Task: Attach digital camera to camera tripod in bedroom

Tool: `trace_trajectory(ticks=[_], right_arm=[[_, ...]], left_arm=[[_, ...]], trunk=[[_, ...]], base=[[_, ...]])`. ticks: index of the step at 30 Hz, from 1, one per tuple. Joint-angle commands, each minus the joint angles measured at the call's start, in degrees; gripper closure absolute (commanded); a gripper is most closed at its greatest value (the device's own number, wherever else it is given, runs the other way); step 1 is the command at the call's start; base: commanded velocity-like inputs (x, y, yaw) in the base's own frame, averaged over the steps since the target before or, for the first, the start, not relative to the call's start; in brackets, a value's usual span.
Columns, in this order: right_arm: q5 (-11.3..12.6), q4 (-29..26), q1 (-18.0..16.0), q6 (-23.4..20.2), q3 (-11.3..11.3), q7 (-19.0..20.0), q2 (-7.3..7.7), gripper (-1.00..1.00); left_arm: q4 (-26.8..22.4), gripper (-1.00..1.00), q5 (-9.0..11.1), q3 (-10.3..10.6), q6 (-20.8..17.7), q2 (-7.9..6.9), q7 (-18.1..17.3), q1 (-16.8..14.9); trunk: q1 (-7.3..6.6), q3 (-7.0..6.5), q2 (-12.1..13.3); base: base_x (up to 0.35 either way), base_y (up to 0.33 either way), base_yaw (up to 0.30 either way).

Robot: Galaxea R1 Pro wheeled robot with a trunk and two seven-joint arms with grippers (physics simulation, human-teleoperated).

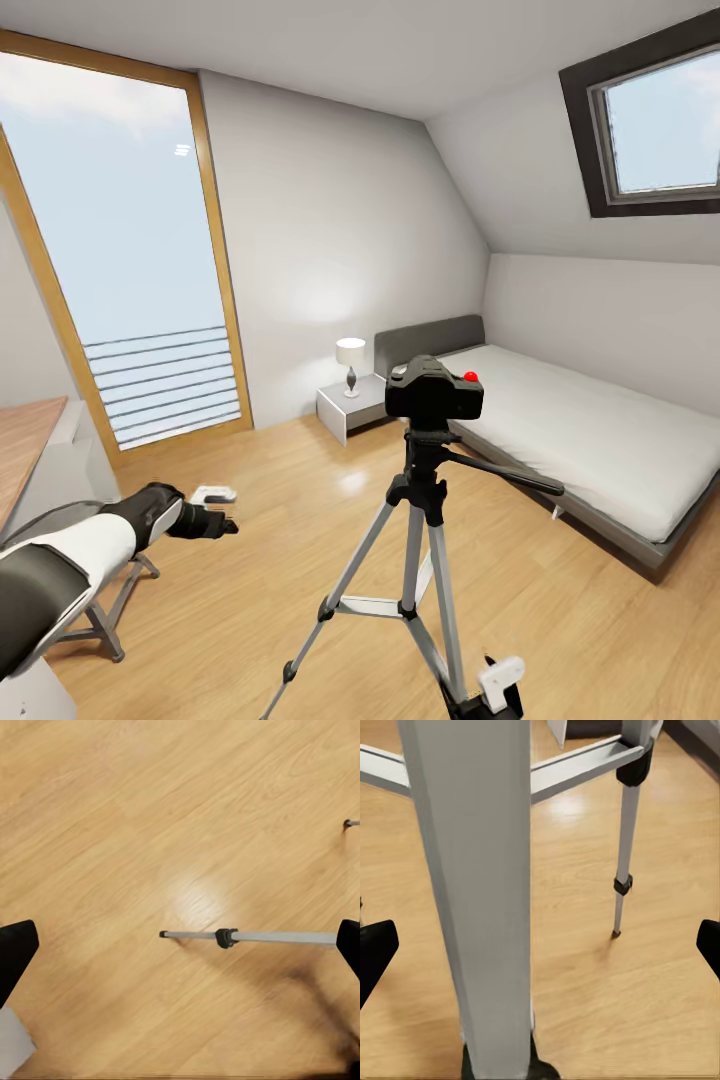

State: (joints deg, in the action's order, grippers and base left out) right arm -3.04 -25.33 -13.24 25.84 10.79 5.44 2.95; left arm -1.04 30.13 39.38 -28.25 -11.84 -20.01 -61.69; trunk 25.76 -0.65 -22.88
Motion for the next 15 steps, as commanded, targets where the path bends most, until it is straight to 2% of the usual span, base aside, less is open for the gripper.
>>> trace_trajectory(ticks=[1,7,15], right_arm=[[-0.3,0.66,-0.02,0.65,0.01,0.01,0.06,-1.0],[-0.3,5.63,-0.02,3.86,0.01,0.01,0.18,-1.0],[-0.3,10.65,0.01,6.14,0.02,0.09,0.21,-1.0]], left_arm=[[-0.11,-1.0,0.54,0.44,-0.15,-0.03,0.43,0.41],[-0.1,-1.0,0.54,0.44,2.2,-0.03,3.58,3.44],[-0.1,-1.0,0.54,0.44,3.3,-0.02,4.49,5.26]], trunk=[[0.02,0.02,-0.04],[0.02,0.02,-0.04],[0.02,0.02,-0.04]], base=[[0.0,0.0,0.0],[0.0,0.0,0.0],[0.0,0.0,0.0]])
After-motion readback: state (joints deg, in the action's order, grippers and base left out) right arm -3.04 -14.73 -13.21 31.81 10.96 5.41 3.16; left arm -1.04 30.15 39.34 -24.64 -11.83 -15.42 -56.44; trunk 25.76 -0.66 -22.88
